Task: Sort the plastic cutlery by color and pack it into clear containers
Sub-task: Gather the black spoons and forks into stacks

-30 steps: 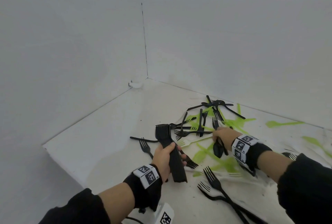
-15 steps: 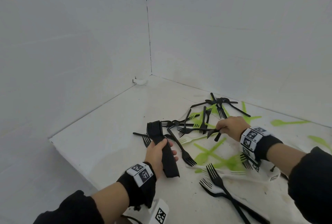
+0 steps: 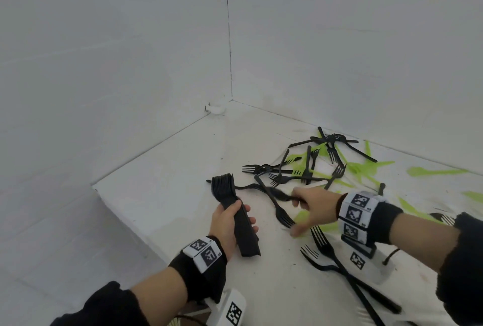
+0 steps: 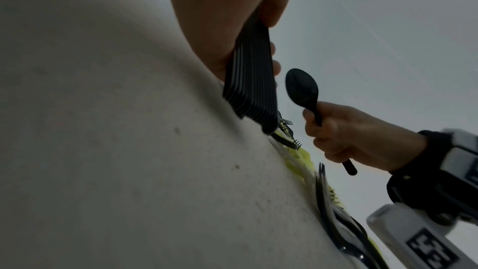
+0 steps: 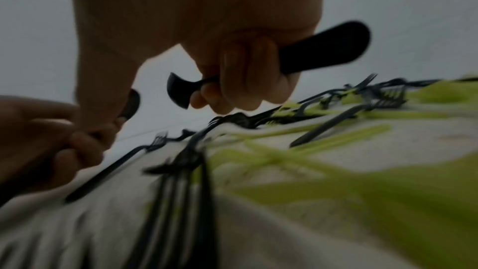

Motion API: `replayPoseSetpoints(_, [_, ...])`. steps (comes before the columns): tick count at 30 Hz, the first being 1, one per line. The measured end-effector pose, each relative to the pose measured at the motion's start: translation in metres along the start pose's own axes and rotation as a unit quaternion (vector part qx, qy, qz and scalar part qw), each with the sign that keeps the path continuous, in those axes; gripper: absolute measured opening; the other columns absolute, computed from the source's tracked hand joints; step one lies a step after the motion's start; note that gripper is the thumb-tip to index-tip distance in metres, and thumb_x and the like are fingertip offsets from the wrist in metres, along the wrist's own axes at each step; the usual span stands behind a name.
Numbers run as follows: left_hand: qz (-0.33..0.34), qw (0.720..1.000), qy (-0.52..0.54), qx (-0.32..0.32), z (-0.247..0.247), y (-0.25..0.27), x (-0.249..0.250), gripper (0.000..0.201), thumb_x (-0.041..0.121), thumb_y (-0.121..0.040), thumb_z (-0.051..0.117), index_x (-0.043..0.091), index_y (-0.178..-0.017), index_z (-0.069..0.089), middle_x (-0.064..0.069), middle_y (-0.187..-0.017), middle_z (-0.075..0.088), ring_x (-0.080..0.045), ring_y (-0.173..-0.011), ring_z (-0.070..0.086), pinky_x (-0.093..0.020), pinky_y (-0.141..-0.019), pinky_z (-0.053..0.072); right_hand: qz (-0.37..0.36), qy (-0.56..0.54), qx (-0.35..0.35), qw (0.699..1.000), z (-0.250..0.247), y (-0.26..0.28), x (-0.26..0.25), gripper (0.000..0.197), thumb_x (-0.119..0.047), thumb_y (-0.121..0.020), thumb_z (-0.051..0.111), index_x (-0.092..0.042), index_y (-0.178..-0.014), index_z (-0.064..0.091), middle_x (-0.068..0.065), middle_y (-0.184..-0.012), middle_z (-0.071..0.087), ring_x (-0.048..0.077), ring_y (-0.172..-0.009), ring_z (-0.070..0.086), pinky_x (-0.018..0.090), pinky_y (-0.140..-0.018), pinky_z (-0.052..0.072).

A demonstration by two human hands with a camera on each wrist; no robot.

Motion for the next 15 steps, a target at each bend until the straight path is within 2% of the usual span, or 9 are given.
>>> replayPoseSetpoints(1, [-0.002,1.000,0.007,0.002,-0.002,0.001,-0.001,0.006,0.011,-0.097,0.045,0.006,-0.099,0.047,-0.011,-0.077,0.054,-0.024,-0.056,0.051,-0.032,-0.050,0.049,-0.005,0.028,-0.039,0.999,0.007,0.000,-0.005,0.056,-0.049,-0.059,0.081,-0.026,-0.093,0.043,-0.011,-0.077,0.044,0.007,-0.067,0.042,0.023,-0.060,0.038])
replayPoseSetpoints(3, [-0.004,1.000,0.018,0.005,-0.008,0.003,-0.001,0.008,0.010,-0.096,0.045,0.004,-0.101,0.047,-0.012,-0.076,0.054,-0.023,-0.054,0.052,-0.032,-0.050,0.050,-0.009,0.073,-0.060,0.996,0.013,-0.003,-0.010,0.058,-0.037,-0.059,0.085,-0.024,-0.096,0.042,-0.010,-0.080,0.046,0.011,-0.072,0.045,0.026,-0.064,0.041])
replayPoseSetpoints(5, [-0.002,1.000,0.017,0.008,-0.012,0.006,0.000,0.008,0.010,-0.096,0.045,0.003,-0.097,0.048,-0.012,-0.073,0.054,-0.022,-0.051,0.052,-0.031,-0.050,0.049,-0.016,0.099,-0.032,0.994,0.008,-0.006,-0.011,0.051,-0.021,-0.066,0.080,-0.023,-0.100,0.042,-0.007,-0.086,0.046,0.015,-0.081,0.045,0.024,-0.065,0.040])
replayPoseSetpoints(7, [0.007,1.000,0.015,0.016,-0.017,0.008,0.002,0.009,0.009,-0.097,0.044,0.004,-0.091,0.049,-0.011,-0.072,0.054,-0.022,-0.052,0.050,-0.031,-0.051,0.048,-0.049,0.100,0.024,0.993,0.001,-0.009,-0.012,0.037,-0.012,-0.074,0.071,-0.022,-0.096,0.042,-0.007,-0.085,0.044,0.015,-0.083,0.043,0.019,-0.061,0.034])
replayPoseSetpoints(10, [0.016,0.999,0.012,0.032,-0.022,0.009,0.003,0.008,0.009,-0.097,0.043,0.007,-0.092,0.049,-0.011,-0.074,0.053,-0.023,-0.055,0.049,-0.030,-0.049,0.049,-0.075,0.044,0.097,0.991,-0.004,-0.014,-0.022,0.020,-0.020,-0.082,0.065,-0.019,-0.096,0.051,-0.008,-0.081,0.047,0.015,-0.084,0.046,0.013,-0.062,0.034])
replayPoseSetpoints(13, [0.019,0.999,0.011,0.040,-0.025,0.010,0.003,0.007,0.010,-0.098,0.042,0.008,-0.093,0.048,-0.011,-0.075,0.053,-0.024,-0.054,0.048,-0.029,-0.046,0.049,-0.085,0.035,0.095,0.991,0.008,-0.026,-0.046,0.024,-0.026,-0.084,0.061,-0.016,-0.105,0.055,0.000,-0.094,0.054,0.019,-0.092,0.052,0.024,-0.077,0.040])
replayPoseSetpoints(15, [0.018,0.999,0.012,0.040,-0.025,0.011,0.002,0.006,0.010,-0.098,0.042,0.007,-0.095,0.047,-0.011,-0.075,0.053,-0.024,-0.053,0.048,-0.029,-0.046,0.048,-0.093,0.015,0.091,0.991,0.020,-0.032,-0.064,0.022,-0.031,-0.086,0.059,-0.018,-0.104,0.057,-0.005,-0.084,0.051,0.016,-0.087,0.051,0.024,-0.076,0.040])
Point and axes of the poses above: each hand's wrist, its own y-axis away from the middle knuckle, its own z-axis out of the palm, x = y × z, the point moved 1 cm from there along -y, towards the middle knuckle
